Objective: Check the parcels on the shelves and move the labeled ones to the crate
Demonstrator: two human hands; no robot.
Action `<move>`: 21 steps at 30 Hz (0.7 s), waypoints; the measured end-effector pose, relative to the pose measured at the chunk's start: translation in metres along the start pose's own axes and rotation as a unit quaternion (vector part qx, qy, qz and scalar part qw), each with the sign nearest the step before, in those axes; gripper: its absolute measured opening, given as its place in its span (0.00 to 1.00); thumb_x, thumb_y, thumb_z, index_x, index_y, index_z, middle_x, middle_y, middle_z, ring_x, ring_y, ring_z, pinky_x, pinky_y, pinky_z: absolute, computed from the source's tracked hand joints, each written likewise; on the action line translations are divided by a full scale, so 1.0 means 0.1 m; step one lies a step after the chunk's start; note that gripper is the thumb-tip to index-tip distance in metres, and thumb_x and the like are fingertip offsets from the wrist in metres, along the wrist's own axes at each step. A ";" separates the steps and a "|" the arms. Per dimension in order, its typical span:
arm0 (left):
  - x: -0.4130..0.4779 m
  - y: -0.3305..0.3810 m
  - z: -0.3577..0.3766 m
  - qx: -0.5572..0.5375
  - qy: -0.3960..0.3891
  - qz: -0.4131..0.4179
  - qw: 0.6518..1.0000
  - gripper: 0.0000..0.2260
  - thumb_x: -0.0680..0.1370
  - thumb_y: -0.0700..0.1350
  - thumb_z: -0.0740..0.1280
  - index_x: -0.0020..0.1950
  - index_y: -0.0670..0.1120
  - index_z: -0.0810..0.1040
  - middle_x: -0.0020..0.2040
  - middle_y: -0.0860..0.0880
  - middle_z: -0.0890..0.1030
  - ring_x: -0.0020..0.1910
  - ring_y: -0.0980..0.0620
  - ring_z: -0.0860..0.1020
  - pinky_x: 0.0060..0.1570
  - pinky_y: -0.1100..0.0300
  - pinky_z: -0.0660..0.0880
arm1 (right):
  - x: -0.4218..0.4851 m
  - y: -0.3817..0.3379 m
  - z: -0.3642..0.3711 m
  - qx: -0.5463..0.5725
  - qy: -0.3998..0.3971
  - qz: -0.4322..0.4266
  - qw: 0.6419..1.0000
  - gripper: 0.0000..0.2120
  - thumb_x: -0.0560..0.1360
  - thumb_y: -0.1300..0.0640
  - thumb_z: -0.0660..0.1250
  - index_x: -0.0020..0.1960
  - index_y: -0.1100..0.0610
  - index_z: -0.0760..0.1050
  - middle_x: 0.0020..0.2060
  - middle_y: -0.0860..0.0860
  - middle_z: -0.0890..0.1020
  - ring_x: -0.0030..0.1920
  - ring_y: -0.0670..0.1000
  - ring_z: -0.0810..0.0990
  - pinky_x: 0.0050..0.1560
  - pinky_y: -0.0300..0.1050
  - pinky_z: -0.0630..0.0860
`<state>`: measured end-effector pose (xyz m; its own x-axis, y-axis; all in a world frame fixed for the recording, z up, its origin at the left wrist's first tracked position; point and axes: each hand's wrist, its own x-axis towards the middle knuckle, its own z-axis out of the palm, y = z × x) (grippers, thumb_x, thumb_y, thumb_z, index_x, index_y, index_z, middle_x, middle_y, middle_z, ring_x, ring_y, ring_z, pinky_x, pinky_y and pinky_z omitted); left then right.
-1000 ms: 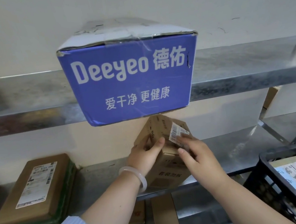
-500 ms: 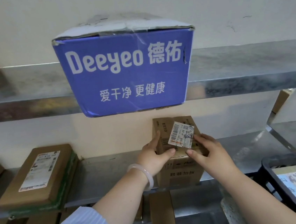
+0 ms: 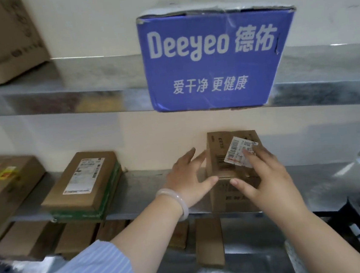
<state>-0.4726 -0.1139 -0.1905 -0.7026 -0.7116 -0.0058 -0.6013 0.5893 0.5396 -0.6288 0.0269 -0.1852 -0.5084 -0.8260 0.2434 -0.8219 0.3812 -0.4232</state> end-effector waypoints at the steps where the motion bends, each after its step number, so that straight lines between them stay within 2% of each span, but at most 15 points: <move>1: -0.11 -0.10 -0.07 0.038 0.011 0.012 0.999 0.33 0.77 0.65 0.62 0.78 0.64 0.51 0.81 0.57 0.48 0.79 0.51 0.50 0.76 0.48 0.55 | -0.06 -0.15 0.02 -0.020 -0.013 -0.024 0.999 0.40 0.69 0.29 0.59 0.77 0.42 0.58 0.77 0.45 0.59 0.77 0.52 0.55 0.75 0.55 0.57; 5: -0.61 -0.66 -0.36 0.120 0.049 0.036 0.991 0.34 0.77 0.66 0.59 0.78 0.63 0.46 0.81 0.57 0.44 0.79 0.53 0.44 0.77 0.49 0.48 | -0.24 -0.83 0.26 -0.068 -0.065 -0.123 0.988 0.43 0.69 0.28 0.58 0.78 0.42 0.49 0.79 0.46 0.51 0.78 0.49 0.45 0.73 0.46 0.39; 9: -1.21 -1.44 -0.78 0.184 0.087 0.020 0.979 0.36 0.76 0.68 0.60 0.79 0.60 0.50 0.81 0.53 0.51 0.79 0.50 0.49 0.76 0.45 0.52 | -0.45 -1.74 0.75 -0.066 -0.119 -0.210 0.968 0.46 0.67 0.24 0.52 0.78 0.43 0.44 0.79 0.47 0.45 0.77 0.48 0.37 0.71 0.46 0.31; 12: -1.75 -2.07 -1.15 0.187 0.126 -0.039 0.973 0.36 0.75 0.68 0.61 0.79 0.60 0.53 0.81 0.52 0.53 0.79 0.50 0.50 0.76 0.47 0.50 | -0.64 -2.55 1.13 -0.043 -0.147 -0.269 0.951 0.45 0.69 0.27 0.56 0.78 0.43 0.42 0.79 0.47 0.44 0.77 0.47 0.37 0.71 0.46 0.31; 15: -2.32 -2.66 -1.49 0.199 0.137 -0.100 0.965 0.36 0.75 0.68 0.60 0.79 0.62 0.49 0.81 0.53 0.50 0.80 0.51 0.47 0.76 0.48 0.47 | -0.81 -3.31 1.48 -0.034 -0.153 -0.322 0.934 0.45 0.69 0.28 0.56 0.78 0.43 0.42 0.78 0.46 0.45 0.77 0.48 0.39 0.73 0.49 0.34; 18: -2.90 -3.22 -1.78 0.210 0.151 -0.154 0.954 0.37 0.75 0.69 0.60 0.79 0.62 0.47 0.81 0.53 0.49 0.80 0.51 0.47 0.76 0.49 0.45 | -1.02 -4.07 1.80 -0.016 -0.171 -0.360 0.917 0.44 0.73 0.30 0.59 0.78 0.43 0.40 0.78 0.44 0.41 0.77 0.46 0.37 0.75 0.50 0.35; 19: -3.09 -3.38 -1.86 0.206 0.160 -0.174 0.950 0.37 0.74 0.69 0.61 0.79 0.61 0.50 0.81 0.52 0.52 0.80 0.50 0.49 0.76 0.48 0.46 | -1.10 -4.29 1.90 -0.013 -0.182 -0.373 0.910 0.44 0.73 0.32 0.60 0.78 0.43 0.39 0.77 0.43 0.40 0.77 0.46 0.36 0.75 0.50 0.35; 21: -3.42 -3.66 -2.01 0.188 0.175 -0.227 0.939 0.36 0.72 0.69 0.62 0.78 0.60 0.59 0.79 0.50 0.61 0.78 0.48 0.58 0.74 0.44 0.58 | -1.26 -4.68 2.09 -0.005 -0.209 -0.402 0.892 0.43 0.74 0.33 0.60 0.78 0.43 0.38 0.78 0.43 0.40 0.77 0.45 0.37 0.76 0.49 0.36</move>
<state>0.0642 -0.1635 -0.2174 -0.2133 -0.9656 0.1489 -0.9470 0.2418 0.2117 -0.1269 -0.1344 -0.2001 0.3843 -0.9156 0.1182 -0.8807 -0.4020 -0.2504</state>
